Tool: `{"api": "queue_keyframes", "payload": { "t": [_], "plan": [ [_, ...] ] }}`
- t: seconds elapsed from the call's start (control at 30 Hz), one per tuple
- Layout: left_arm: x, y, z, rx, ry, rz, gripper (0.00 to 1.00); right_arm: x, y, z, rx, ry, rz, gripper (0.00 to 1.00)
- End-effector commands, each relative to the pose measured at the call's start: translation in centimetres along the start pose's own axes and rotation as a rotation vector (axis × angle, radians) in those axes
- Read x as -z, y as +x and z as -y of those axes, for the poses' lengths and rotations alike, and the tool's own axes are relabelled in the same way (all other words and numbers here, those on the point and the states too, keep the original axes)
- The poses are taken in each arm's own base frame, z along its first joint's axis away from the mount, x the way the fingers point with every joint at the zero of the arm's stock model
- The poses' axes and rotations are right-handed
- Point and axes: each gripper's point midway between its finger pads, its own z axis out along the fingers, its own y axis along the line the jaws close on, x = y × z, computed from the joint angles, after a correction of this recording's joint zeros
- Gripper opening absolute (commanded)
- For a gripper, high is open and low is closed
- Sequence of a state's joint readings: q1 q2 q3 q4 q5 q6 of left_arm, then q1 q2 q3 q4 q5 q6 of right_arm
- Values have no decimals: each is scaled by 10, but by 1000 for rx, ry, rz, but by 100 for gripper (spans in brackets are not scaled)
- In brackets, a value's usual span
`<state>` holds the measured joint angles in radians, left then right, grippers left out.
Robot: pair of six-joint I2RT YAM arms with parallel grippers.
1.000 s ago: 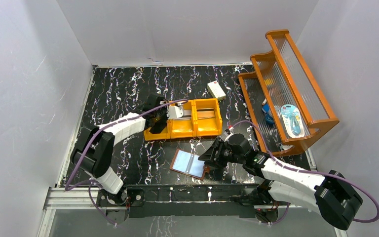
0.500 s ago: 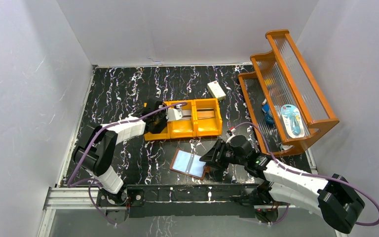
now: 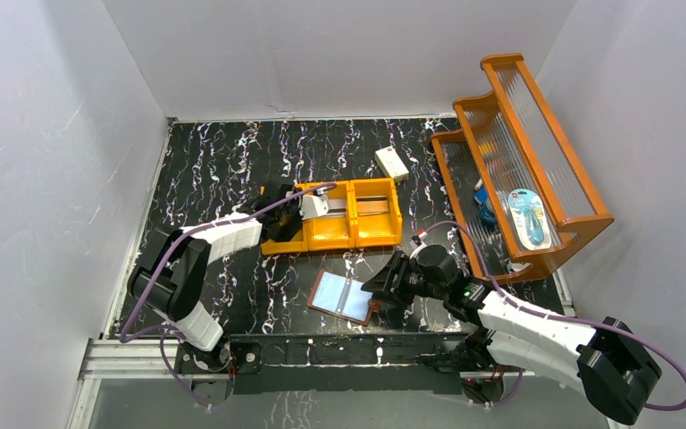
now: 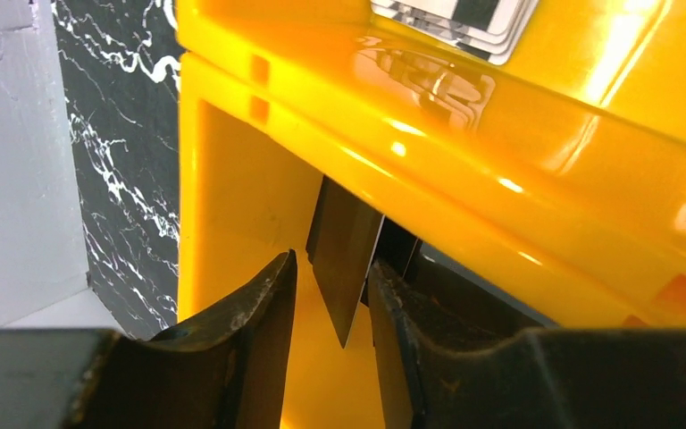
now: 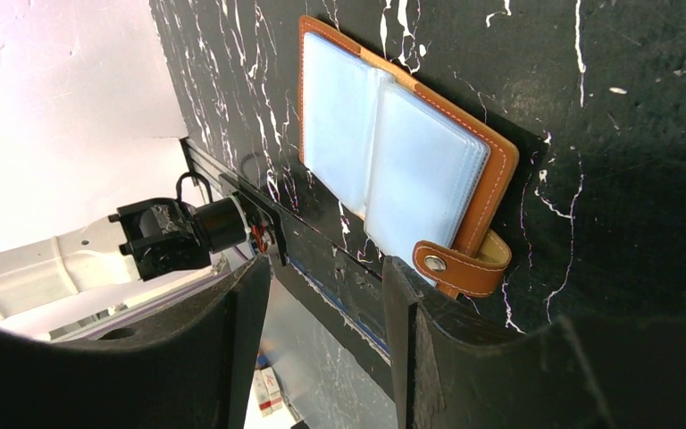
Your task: Take the credit cards out of the card holder
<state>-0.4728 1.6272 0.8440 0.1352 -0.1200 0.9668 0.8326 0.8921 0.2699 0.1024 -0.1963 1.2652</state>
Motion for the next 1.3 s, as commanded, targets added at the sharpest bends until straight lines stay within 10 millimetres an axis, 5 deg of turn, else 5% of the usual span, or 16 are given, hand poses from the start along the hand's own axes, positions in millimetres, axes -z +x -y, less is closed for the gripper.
{"api": "queue_keyframes", "payload": {
  "t": [0.0, 0.5, 0.63, 0.8, 1.03, 1.27],
  "plan": [
    [18, -15, -23, 55, -79, 75, 36, 2, -4, -7, -1, -21, 23, 59],
    [35, -24, -50, 142, -205, 136, 44, 2, -3, -9, 0, -25, 19, 59],
    [61, -36, -70, 258, -299, 219, 63, 2, -5, -14, 17, -27, 14, 60],
    [125, -55, -81, 621, -323, 388, 83, 2, -17, -22, 96, 85, 28, 61],
    [193, -54, -41, 1043, -189, 511, 91, -4, -30, -26, 173, 218, 60, 61],
    [202, -42, 17, 1331, 26, 352, 94, -14, -19, -24, 291, 507, 161, 63]
  ]
}}
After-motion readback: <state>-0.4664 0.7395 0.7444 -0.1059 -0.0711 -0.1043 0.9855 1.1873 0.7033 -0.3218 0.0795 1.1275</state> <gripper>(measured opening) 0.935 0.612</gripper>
